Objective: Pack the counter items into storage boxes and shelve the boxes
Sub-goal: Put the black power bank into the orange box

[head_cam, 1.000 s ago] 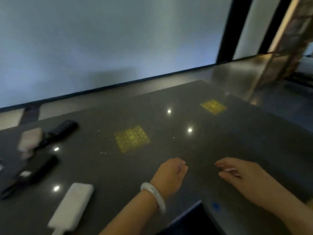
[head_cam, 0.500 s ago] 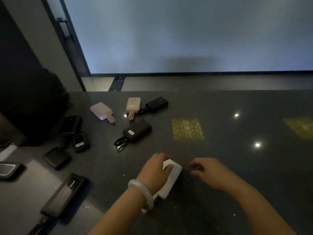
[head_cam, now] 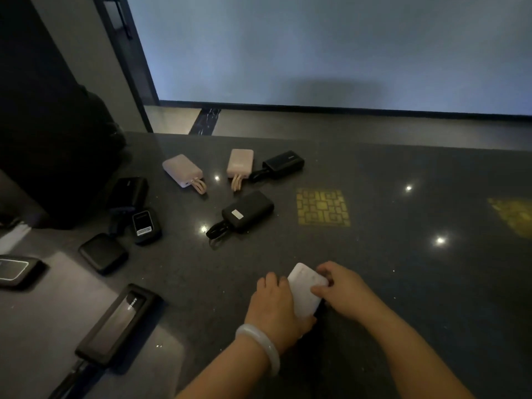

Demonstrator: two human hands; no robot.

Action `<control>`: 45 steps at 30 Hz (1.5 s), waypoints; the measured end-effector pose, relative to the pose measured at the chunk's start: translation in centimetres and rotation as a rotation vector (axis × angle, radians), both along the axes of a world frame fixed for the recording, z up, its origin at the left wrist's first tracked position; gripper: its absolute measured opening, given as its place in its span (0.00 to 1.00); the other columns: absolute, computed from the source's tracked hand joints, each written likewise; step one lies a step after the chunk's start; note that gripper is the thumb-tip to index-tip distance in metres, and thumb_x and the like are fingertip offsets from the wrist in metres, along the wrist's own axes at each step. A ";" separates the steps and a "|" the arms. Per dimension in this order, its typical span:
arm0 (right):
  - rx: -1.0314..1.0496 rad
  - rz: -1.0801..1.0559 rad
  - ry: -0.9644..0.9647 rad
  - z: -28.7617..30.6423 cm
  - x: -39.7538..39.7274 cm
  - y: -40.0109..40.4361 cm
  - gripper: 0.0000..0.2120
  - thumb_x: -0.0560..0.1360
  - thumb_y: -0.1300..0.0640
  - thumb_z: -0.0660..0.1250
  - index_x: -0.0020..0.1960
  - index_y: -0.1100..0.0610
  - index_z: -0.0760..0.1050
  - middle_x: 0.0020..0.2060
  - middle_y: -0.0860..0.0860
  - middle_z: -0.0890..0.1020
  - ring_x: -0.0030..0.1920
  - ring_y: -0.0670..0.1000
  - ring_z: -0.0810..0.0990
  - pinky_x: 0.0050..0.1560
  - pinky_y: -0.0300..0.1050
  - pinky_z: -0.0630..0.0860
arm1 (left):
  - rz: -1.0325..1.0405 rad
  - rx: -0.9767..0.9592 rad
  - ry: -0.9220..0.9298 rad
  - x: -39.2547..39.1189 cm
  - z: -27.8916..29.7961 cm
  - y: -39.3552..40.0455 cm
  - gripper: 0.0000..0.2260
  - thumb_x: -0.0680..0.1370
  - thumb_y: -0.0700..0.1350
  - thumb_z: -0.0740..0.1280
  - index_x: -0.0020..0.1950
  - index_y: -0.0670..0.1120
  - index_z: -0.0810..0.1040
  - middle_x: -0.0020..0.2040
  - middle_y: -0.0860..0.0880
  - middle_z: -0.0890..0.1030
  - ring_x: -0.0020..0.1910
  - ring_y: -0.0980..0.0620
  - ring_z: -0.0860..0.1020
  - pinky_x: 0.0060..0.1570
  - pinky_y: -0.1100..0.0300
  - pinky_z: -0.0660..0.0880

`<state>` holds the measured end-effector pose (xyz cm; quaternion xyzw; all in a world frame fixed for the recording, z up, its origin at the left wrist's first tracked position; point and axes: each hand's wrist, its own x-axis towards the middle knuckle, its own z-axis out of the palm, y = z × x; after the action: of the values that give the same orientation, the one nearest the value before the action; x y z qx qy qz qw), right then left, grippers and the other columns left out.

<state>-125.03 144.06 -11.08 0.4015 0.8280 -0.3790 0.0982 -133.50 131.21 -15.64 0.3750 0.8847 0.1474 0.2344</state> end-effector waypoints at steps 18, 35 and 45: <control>0.214 -0.221 -0.011 -3.1 -2.5 -2.2 0.46 0.65 0.35 0.72 0.73 0.53 0.56 0.66 0.53 0.61 0.66 0.54 0.64 0.62 0.50 0.68 | 0.059 0.253 -0.132 -2.8 0.0 -1.0 0.30 0.76 0.57 0.67 0.74 0.53 0.60 0.67 0.53 0.60 0.66 0.55 0.60 0.64 0.60 0.63; 0.367 0.197 -0.076 -3.4 -5.1 -4.7 0.50 0.65 0.38 0.74 0.75 0.50 0.48 0.69 0.55 0.59 0.68 0.57 0.61 0.68 0.51 0.63 | 0.426 0.037 0.381 -7.0 1.7 -14.1 0.31 0.74 0.61 0.66 0.73 0.53 0.62 0.70 0.49 0.60 0.70 0.47 0.59 0.72 0.49 0.59; 0.376 0.211 -0.048 -3.3 -4.7 -4.8 0.48 0.66 0.40 0.73 0.75 0.49 0.49 0.70 0.55 0.59 0.68 0.57 0.62 0.67 0.51 0.64 | 0.686 -0.177 0.257 -8.7 1.9 -18.8 0.39 0.74 0.62 0.67 0.78 0.51 0.51 0.68 0.44 0.67 0.67 0.43 0.66 0.68 0.47 0.64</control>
<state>-129.72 139.27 -14.40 0.3330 0.9189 -0.1956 0.0804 -142.21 112.38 -13.74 0.0505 0.9904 0.0922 0.0899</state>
